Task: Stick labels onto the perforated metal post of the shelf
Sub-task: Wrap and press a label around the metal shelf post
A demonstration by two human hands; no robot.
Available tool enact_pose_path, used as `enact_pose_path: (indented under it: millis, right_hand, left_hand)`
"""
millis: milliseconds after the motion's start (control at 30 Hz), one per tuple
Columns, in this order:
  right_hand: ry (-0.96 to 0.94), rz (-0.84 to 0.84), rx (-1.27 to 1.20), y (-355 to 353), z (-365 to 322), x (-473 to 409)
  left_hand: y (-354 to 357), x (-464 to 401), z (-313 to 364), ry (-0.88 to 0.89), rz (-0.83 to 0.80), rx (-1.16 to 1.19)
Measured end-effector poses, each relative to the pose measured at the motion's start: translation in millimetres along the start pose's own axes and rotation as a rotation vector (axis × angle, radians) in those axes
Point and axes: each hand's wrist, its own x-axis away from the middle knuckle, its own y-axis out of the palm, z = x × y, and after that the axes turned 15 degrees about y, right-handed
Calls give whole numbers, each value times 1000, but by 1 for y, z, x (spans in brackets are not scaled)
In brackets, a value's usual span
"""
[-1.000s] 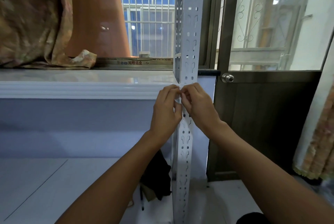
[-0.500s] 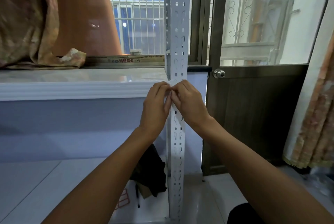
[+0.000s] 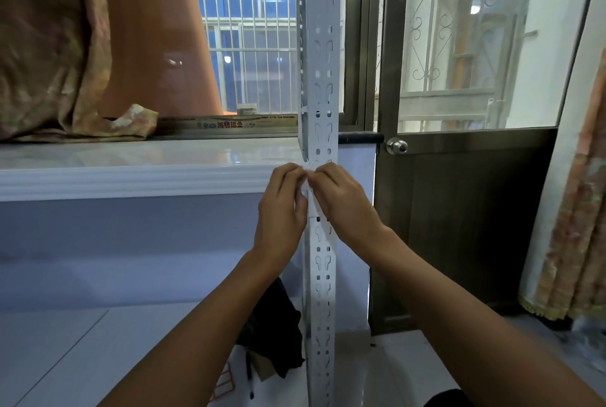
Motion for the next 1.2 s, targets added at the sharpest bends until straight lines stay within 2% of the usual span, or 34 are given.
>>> enact_pose_path:
  millis: [300,700,867,1067,1200]
  right_hand:
    - [99,56,87,0,-19,-1]
    - [74,64,167,7,-10,-3]
    - [75,21,75,0,-8,1]
    - [313,-43,-316,-3,-3,12]
    - [369,-17,-403,-4,-4,12]
  left_hand:
    - [-1,-3,1,-15,-28,-13]
    - [-2,-3,-2,2,-53,-31]
    - [-2,-2,-3,7,-74,-41]
    - [-3,0,-2,21,-73,-28]
    - [-2,-1,-3,34,-64,-25]
